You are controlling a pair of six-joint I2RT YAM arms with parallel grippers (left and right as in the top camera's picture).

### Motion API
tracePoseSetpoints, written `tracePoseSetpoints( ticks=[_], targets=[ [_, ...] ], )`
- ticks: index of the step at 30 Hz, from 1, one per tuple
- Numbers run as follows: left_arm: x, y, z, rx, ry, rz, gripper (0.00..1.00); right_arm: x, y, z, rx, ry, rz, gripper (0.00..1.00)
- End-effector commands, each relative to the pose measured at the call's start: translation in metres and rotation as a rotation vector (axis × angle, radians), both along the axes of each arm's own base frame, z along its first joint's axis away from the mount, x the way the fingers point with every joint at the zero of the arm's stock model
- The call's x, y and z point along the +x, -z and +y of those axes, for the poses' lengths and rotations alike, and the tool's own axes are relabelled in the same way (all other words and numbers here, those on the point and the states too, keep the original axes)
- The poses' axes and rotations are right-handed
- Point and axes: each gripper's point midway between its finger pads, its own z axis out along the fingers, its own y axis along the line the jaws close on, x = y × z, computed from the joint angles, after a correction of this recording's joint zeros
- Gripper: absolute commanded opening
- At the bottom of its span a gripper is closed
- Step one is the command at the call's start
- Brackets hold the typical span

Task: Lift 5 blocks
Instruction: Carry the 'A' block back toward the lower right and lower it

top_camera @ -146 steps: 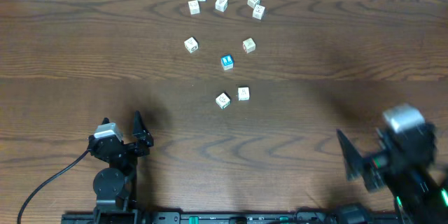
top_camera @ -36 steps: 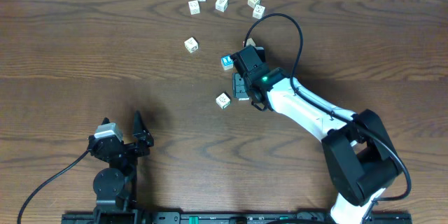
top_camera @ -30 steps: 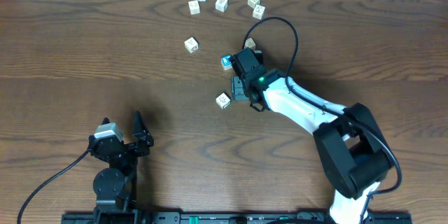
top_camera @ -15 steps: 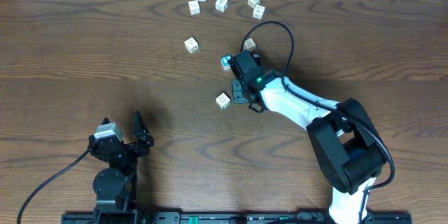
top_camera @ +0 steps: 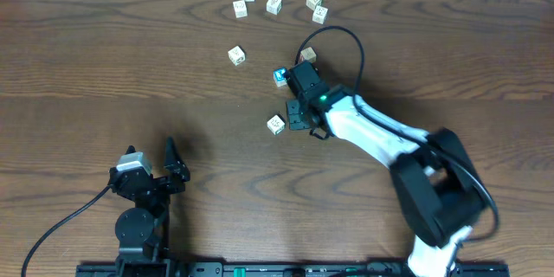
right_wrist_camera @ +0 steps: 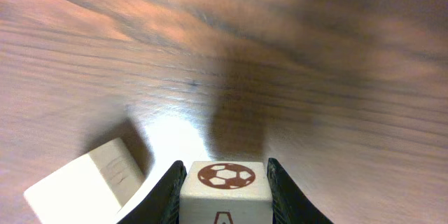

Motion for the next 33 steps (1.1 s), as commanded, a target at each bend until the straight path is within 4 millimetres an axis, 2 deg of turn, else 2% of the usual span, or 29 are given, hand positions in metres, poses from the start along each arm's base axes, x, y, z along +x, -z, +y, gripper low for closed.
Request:
tracePoseSetpoints(
  ticks=[1,3,7,10,13,15,17,19,21,26,33],
  targets=[
    [-0.001,0.018,0.002,0.009,-0.009,0.050,0.79,0.009,-0.094,-0.016,0.003,0.015,-0.209,0.01],
    [-0.001,0.018,0.002,0.009,-0.009,0.050,0.79,-0.002,-0.127,-0.034,-0.021,0.042,-0.257,0.01],
    [-0.001,0.018,0.002,0.009,-0.009,0.050,0.79,-0.043,-0.180,-0.069,-0.036,0.061,-0.291,0.01],
    [-0.001,0.018,0.002,0.009,-0.009,0.050,0.79,-0.080,-0.201,-0.095,-0.034,0.066,-0.296,0.01],
    [-0.001,0.018,0.002,0.009,-0.009,0.050,0.79,-0.117,-0.205,-0.120,-0.014,0.104,-0.292,0.02],
    [-0.001,0.018,0.002,0.009,-0.009,0.050,0.79,-0.141,-0.194,-0.136,0.000,0.136,-0.272,0.01],
    [-0.001,0.018,0.002,0.009,-0.009,0.050,0.79,-0.163,-0.171,-0.147,0.027,0.183,-0.235,0.01],
    [-0.001,0.018,0.002,0.009,-0.009,0.050,0.79,-0.177,-0.149,-0.148,0.067,0.190,-0.205,0.01],
    [-0.001,0.018,0.002,0.009,-0.009,0.050,0.79,-0.182,-0.128,-0.143,0.101,0.175,-0.191,0.01],
    [-0.001,0.018,0.002,0.009,-0.009,0.050,0.79,-0.169,-0.087,-0.116,0.194,0.145,-0.167,0.01],
    [-0.001,0.018,0.002,0.009,-0.009,0.050,0.79,-0.126,-0.047,-0.070,0.233,0.083,-0.125,0.01]
  ],
)
